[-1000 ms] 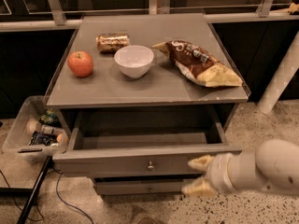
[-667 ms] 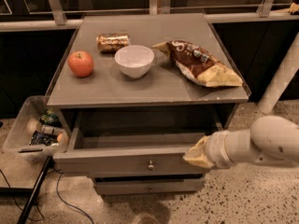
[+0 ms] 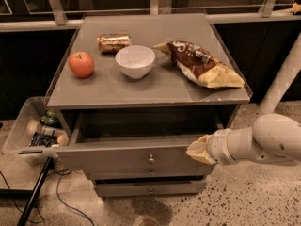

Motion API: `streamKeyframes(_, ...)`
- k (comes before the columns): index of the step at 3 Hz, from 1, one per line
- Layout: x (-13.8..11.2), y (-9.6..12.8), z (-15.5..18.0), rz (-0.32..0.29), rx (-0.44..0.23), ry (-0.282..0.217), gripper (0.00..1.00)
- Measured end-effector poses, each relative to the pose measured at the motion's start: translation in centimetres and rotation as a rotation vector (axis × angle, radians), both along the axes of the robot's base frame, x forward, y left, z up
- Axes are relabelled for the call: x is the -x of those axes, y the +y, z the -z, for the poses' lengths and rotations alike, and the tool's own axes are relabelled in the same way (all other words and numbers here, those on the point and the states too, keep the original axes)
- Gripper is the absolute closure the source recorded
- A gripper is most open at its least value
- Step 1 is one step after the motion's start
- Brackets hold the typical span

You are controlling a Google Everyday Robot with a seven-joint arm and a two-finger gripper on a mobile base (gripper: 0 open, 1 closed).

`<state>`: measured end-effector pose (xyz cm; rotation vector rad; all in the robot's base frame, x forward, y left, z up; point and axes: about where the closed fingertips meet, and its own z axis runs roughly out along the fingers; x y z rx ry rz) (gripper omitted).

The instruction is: Close top drawer

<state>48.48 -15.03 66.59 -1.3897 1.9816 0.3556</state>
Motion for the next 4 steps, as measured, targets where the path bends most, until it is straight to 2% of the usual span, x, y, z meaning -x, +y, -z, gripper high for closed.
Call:
streamKeyframes(3, 0.6, 0.5, -0.2, -0.014, -0.012, 0.014, 0.16)
streamKeyframes(4, 0.3, 4.1, 1.5, -0.07, -0.049, 0.073, 0.0)
